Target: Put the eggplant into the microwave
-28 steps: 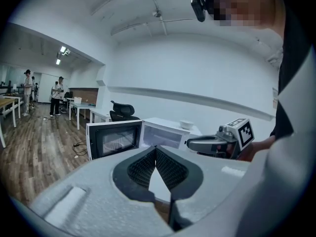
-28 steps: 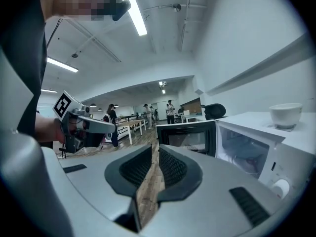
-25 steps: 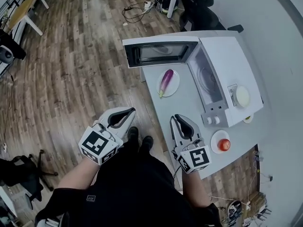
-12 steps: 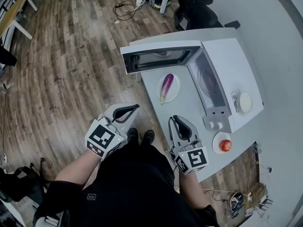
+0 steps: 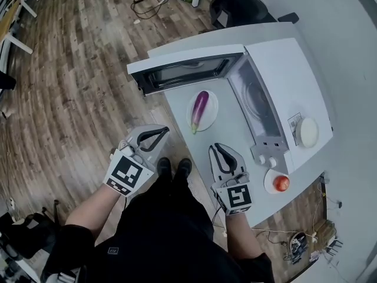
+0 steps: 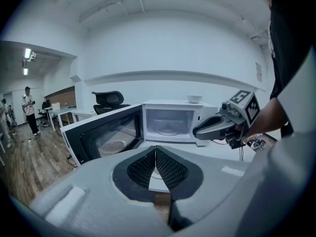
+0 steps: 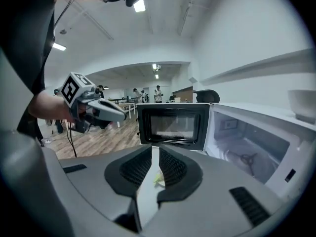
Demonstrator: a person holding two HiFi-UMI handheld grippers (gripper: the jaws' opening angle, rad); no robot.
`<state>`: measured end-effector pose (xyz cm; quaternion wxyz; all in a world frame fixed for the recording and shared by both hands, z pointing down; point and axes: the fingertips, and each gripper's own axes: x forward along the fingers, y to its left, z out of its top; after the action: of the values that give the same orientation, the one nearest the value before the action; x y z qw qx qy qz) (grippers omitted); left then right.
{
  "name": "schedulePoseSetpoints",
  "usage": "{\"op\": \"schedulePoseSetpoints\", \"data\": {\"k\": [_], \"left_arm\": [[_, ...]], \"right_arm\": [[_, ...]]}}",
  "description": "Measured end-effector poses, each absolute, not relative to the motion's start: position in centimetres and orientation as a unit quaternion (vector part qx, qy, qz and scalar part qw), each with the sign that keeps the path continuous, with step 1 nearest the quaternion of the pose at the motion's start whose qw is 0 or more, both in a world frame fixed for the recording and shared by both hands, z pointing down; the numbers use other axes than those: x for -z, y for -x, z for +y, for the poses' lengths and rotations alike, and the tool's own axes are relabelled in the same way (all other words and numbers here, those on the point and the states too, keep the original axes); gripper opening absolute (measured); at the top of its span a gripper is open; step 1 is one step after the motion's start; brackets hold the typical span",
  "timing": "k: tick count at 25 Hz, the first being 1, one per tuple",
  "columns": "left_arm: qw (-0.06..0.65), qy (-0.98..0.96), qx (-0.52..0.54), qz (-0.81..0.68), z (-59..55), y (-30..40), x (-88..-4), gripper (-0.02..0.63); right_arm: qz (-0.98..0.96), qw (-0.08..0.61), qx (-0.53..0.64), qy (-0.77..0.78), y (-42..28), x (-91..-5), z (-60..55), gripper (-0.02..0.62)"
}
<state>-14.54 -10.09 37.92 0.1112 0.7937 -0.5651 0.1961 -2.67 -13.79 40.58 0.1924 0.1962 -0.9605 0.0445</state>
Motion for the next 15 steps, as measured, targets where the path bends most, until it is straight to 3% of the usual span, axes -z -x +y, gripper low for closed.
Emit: {"op": "schedulePoseSetpoints", "data": {"k": [15], "left_arm": [[0.114,-0.798,-0.211,-0.553,-13.8,12.8,-45.1,0.009]], "right_arm": [[-0.933,0.301,0.075,-0.182,2.4,-51.5,-18.5,0.054]]}}
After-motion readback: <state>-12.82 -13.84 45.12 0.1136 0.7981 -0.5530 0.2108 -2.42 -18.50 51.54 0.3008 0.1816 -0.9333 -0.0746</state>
